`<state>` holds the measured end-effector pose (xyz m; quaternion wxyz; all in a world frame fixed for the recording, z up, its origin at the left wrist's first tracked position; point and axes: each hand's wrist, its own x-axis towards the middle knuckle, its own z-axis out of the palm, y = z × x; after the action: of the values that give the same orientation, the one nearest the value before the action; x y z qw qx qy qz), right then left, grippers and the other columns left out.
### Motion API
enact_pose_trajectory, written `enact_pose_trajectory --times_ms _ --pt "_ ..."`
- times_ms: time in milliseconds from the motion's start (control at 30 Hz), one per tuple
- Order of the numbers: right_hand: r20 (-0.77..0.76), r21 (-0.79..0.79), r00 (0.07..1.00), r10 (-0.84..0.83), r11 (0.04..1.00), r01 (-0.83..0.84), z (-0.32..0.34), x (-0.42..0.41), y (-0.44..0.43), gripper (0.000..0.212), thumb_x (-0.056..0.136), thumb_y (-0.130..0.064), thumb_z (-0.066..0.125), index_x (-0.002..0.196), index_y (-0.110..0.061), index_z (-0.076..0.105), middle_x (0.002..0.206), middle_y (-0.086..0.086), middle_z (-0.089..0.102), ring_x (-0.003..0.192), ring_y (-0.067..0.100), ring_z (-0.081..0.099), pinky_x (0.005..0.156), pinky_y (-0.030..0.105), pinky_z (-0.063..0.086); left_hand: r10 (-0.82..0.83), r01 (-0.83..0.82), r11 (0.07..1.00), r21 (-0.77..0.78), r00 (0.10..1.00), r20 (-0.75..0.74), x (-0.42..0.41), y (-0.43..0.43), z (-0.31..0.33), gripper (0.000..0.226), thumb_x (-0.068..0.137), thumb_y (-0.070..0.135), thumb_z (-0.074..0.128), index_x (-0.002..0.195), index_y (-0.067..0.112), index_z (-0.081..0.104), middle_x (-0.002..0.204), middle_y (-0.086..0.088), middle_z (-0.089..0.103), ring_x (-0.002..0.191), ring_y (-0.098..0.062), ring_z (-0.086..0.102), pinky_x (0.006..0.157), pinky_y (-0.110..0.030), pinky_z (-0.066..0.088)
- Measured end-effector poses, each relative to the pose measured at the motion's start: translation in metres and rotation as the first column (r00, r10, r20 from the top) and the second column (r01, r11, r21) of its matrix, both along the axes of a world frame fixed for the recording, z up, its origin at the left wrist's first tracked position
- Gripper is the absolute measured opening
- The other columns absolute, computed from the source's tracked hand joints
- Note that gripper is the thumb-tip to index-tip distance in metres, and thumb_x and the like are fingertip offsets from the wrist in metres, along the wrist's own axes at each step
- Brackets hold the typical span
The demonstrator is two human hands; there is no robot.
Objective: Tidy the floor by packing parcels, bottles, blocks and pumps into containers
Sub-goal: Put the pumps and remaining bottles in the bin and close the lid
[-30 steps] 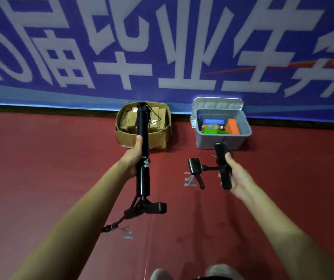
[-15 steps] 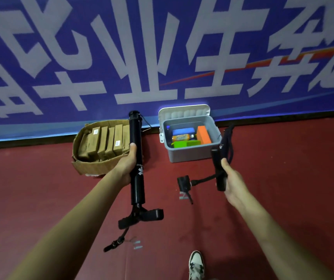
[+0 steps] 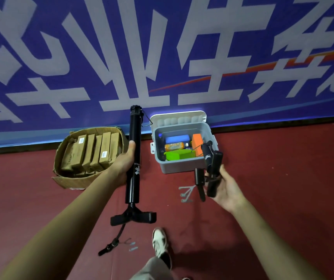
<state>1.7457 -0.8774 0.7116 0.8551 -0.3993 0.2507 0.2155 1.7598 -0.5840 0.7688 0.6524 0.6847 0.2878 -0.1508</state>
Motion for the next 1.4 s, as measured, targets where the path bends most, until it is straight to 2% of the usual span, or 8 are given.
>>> enact_pose_trajectory --times_ms 133,300,533,733,900,1067,1233,1400 --pt "-0.052 0.026 0.997 -0.060 0.998 0.061 -0.011 0.055 0.003 0.045 0.087 -0.049 0.048 0.068 -0.018 0.074 0.064 0.001 0.070 0.053 0.015 0.067 0.052 0.022 0.051 0.014 -0.015 1.000 -0.004 1.000 -0.028 0.067 0.012 -0.028 0.070 0.084 0.073 0.033 0.077 0.008 0.058 0.051 -0.001 0.053 0.042 -0.016 0.048 0.048 -0.026 0.039" --pt "-0.129 -0.068 0.988 -0.088 0.994 0.079 -0.035 0.139 0.008 0.036 0.087 -0.052 0.045 0.083 -0.020 0.059 0.055 -0.004 0.062 0.045 0.010 0.060 0.053 0.022 0.042 0.014 -0.014 1.000 0.022 0.999 -0.039 0.161 0.019 -0.056 0.081 0.091 0.062 0.035 0.117 -0.013 0.056 0.077 -0.015 0.065 0.052 -0.018 0.049 0.051 -0.027 0.042" --pt "-0.203 -0.126 0.975 -0.090 0.990 0.065 -0.047 0.237 0.016 0.035 0.078 -0.054 0.056 0.078 -0.019 0.063 0.053 -0.003 0.059 0.042 0.009 0.057 0.055 0.023 0.039 0.027 -0.025 1.000 0.018 0.984 -0.177 0.262 0.033 -0.072 0.068 0.090 0.065 0.036 0.068 0.005 0.059 0.044 -0.005 0.053 0.041 -0.020 0.047 0.050 -0.029 0.041" --pt "-0.314 -0.273 0.949 -0.005 0.958 -0.085 -0.073 0.305 0.014 0.034 0.094 -0.046 0.045 0.079 -0.018 0.055 0.046 -0.004 0.048 0.036 0.007 0.051 0.047 0.020 0.035 -0.027 0.030 0.999 0.012 0.971 -0.236 0.325 0.013 -0.097 0.061 0.093 0.055 0.041 0.090 -0.002 0.063 0.085 -0.021 0.061 0.064 -0.027 0.056 0.061 -0.030 0.050" --pt "-0.385 -0.413 0.908 0.165 0.849 -0.330 -0.112 0.369 0.010 0.030 0.092 -0.047 0.052 0.080 -0.020 0.056 0.058 -0.001 0.048 0.043 0.006 0.052 0.044 0.018 0.036 0.010 -0.016 1.000 -0.018 0.955 -0.295 0.378 -0.017 -0.126 0.048 0.097 0.044 0.042 0.068 0.007 0.054 0.041 -0.002 0.051 0.031 -0.011 0.046 0.034 -0.014 0.038" --pt "-0.379 -0.549 0.873 0.306 0.685 -0.479 -0.154 0.437 -0.006 0.026 0.092 -0.034 0.058 0.086 -0.010 0.064 0.068 0.004 0.060 0.042 0.005 0.056 0.044 0.014 0.043 0.007 -0.021 0.999 -0.042 0.953 -0.303 0.447 -0.036 -0.157 0.041 0.096 0.047 0.042 0.085 0.009 0.054 0.061 -0.008 0.047 0.040 -0.015 0.044 0.039 -0.019 0.040" --pt "-0.365 -0.637 0.837 0.408 0.546 -0.544 -0.198 0.488 -0.024 0.019 0.087 -0.023 0.067 0.099 -0.008 0.070 0.090 0.008 0.066 0.085 0.019 0.061 0.073 0.025 0.044 0.021 -0.035 0.999 -0.040 0.955 -0.296 0.510 -0.048 -0.202 0.035 0.096 0.046 0.042 0.101 0.013 0.055 0.072 -0.007 0.052 0.052 -0.019 0.050 0.044 -0.022 0.046" --pt "-0.352 -0.678 0.816 0.459 0.476 -0.560 -0.245 0.518 -0.030 0.014 0.086 -0.021 0.068 0.098 -0.013 0.069 0.090 0.004 0.067 0.089 0.018 0.062 0.081 0.028 0.046 0.052 -0.065 0.997 -0.042 0.965 -0.257 0.545 -0.058 -0.258 0.027 0.100 0.038 0.037 0.111 0.017 0.052 0.075 0.002 0.056 0.048 -0.004 0.057 0.046 -0.017 0.046"
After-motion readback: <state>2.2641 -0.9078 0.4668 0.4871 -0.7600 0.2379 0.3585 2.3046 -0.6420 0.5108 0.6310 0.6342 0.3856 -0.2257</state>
